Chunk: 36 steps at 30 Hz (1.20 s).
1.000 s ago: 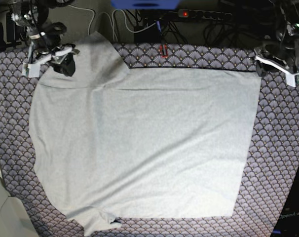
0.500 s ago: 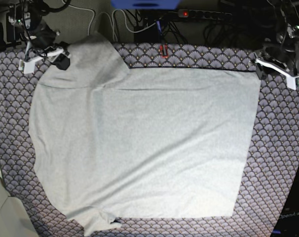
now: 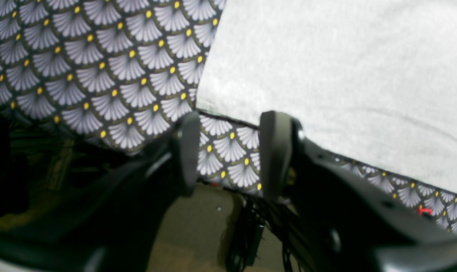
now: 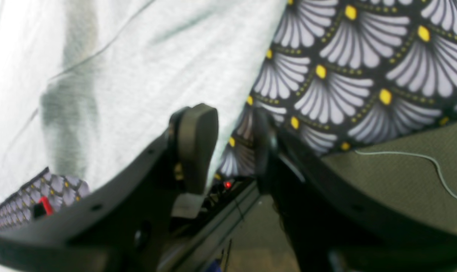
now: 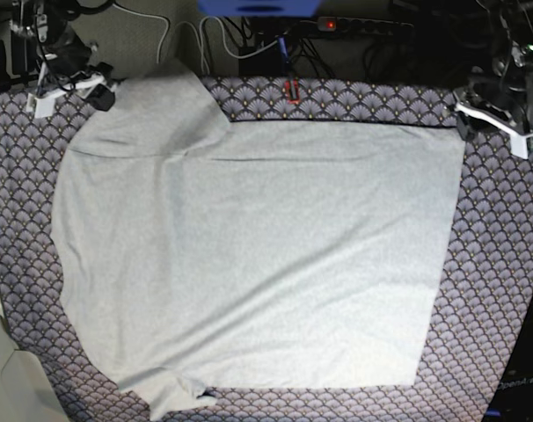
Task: Fold the T-shirt properly
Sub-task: 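Grasp the shirt's shoulder corners with both grippers, then adjust grips on the shoulder corners with both grippers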
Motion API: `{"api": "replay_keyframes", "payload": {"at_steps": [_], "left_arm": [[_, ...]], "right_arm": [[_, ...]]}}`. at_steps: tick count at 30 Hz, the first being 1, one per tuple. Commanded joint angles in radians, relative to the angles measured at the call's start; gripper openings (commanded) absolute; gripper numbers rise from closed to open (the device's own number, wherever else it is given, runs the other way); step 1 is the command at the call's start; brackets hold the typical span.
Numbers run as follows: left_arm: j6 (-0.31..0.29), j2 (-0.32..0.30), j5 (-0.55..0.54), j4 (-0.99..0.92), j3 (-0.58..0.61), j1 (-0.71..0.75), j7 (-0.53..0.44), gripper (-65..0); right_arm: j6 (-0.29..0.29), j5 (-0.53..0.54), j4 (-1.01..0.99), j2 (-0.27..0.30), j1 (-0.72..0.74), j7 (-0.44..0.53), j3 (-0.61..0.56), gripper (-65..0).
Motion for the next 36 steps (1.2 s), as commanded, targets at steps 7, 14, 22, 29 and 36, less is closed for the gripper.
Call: {"api": "replay_keyframes", "payload": {"at_steps": [7,14,22,29,36], "left_arm": [[-0.003,-0.010,-0.007,0.014,-0.007,0.008,-0.015,-39.8],[-0.003,-0.012,-0.006,-0.032,-0.007,-0.002,-0.021,-39.8],[-0.003,-0.012,-0.006,-0.189,-0.007,-0.061,-0.024,-39.8],[-0.003,-0.032,-0.006,-0.286,-0.001,-0.126,-0.058,-39.9],[-0.003,-0.032,0.020,-0.335,0.001,-0.164,-0.095,-39.7]], "right_arm": [[0.023,0.015,-0.012,-0.010,0.002,-0.031,-0.041,-44.0],[0.023,0.015,-0.008,-0.010,0.005,-0.031,-0.063,-47.2],[0.023,0.013,-0.014,-0.007,0.021,-0.035,-0.064,-65.0],[0.023,0.012,-0.015,-0.004,0.021,-0.035,-0.064,-65.0],[0.023,0.012,-0.015,-0.003,0.021,-0.035,-0.064,-65.0]]}}
